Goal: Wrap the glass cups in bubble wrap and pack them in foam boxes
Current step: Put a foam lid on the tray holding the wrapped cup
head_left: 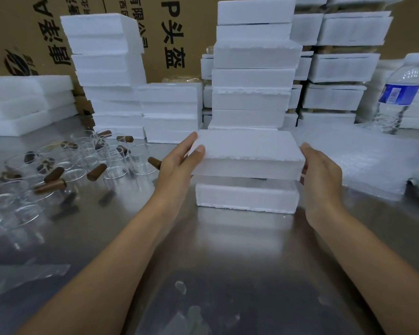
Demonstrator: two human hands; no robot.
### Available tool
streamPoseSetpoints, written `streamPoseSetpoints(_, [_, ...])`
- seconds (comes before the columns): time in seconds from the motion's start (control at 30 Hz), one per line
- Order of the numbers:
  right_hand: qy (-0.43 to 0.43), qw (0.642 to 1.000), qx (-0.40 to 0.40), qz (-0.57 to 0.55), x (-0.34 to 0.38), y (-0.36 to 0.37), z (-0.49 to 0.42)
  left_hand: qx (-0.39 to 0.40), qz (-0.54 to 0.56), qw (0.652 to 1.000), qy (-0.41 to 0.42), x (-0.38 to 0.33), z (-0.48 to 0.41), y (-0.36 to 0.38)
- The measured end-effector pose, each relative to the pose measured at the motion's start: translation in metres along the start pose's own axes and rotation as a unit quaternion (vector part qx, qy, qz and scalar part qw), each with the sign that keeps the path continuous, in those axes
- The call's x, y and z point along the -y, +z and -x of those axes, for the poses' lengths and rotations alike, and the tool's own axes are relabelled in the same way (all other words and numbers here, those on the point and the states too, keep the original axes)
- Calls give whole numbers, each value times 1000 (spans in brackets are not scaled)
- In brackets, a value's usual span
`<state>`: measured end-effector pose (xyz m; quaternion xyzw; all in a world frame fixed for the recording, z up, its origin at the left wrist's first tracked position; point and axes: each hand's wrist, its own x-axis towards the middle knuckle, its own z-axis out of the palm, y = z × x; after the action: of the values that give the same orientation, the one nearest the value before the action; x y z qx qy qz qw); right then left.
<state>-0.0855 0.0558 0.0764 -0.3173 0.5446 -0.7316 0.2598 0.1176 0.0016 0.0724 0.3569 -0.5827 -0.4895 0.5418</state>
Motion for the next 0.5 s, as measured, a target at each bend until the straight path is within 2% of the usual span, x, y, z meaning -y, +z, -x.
streamPoseSetpoints(0.3, [16,999,-21,19,-4,-3,-5,-2,-66,998,15,-1,2,5])
streamPoseSetpoints(0.5, [41,998,8,38,-5,-8,-9,13,-73,995,61,-1,5,6])
